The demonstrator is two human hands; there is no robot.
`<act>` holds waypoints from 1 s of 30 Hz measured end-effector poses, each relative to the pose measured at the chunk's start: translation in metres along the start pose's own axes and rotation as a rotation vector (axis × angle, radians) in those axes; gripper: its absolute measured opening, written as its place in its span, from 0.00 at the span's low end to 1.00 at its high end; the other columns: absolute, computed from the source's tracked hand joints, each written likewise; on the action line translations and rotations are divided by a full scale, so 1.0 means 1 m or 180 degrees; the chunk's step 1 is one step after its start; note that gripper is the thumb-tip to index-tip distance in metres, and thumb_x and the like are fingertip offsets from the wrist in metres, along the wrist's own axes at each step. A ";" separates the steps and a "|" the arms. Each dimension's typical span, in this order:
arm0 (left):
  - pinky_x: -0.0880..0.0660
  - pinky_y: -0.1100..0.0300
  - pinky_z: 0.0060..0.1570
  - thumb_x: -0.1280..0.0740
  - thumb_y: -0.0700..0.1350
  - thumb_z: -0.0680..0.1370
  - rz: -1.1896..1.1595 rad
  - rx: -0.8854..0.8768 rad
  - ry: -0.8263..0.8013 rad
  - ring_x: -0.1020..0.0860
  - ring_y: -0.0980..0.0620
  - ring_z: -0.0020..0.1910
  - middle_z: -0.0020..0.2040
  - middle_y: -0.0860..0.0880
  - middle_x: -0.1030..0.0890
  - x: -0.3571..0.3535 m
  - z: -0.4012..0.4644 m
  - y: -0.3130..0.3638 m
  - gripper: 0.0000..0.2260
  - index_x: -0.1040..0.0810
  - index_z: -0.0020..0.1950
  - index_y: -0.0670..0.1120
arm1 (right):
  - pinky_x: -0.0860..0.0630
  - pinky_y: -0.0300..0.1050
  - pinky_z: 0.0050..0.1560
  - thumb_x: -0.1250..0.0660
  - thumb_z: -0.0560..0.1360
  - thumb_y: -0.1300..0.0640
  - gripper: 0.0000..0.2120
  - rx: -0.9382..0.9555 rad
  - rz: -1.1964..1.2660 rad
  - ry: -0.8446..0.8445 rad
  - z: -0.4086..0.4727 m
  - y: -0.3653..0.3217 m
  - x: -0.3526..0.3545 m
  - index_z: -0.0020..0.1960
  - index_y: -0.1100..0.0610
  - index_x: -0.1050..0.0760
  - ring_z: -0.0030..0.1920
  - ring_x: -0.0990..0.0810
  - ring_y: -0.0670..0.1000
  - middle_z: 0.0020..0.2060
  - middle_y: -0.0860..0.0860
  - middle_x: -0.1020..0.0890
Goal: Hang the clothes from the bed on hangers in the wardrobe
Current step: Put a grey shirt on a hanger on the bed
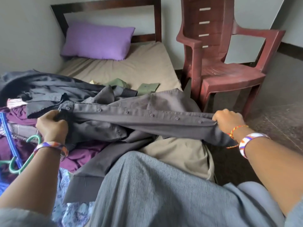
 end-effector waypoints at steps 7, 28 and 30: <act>0.28 0.75 0.36 0.34 0.30 0.74 -0.1124 -0.0194 -0.0618 0.25 0.64 0.33 0.36 0.50 0.19 0.065 -0.135 0.135 0.11 0.20 0.48 0.45 | 0.34 0.56 0.61 0.35 0.73 0.61 0.14 -0.1019 0.0211 0.0097 -0.006 0.005 -0.013 0.59 0.56 0.25 0.61 0.25 0.61 0.59 0.58 0.23; 0.24 0.69 0.37 0.38 0.29 0.60 -0.2292 0.0128 -0.2524 0.22 0.58 0.35 0.36 0.52 0.19 0.101 -0.228 0.183 0.19 0.23 0.46 0.45 | 0.30 0.36 0.33 0.24 0.66 0.58 0.12 0.1580 0.3604 0.0056 -0.083 -0.174 0.032 0.30 0.52 0.26 0.28 0.28 0.39 0.27 0.46 0.23; 0.24 0.70 0.38 0.39 0.26 0.62 -0.2145 -0.0001 -0.2406 0.21 0.59 0.36 0.37 0.54 0.18 0.101 -0.227 0.186 0.21 0.23 0.49 0.45 | 0.33 0.36 0.31 0.22 0.64 0.58 0.12 0.1988 0.3882 -0.0450 -0.103 -0.196 0.040 0.30 0.54 0.25 0.28 0.30 0.41 0.26 0.49 0.23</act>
Point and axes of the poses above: each hand's wrist, its own z-axis towards the middle knuckle, its own x-axis out of the back of the hand, y = z × x, the point moved 2 cm from there along z, towards the middle knuckle
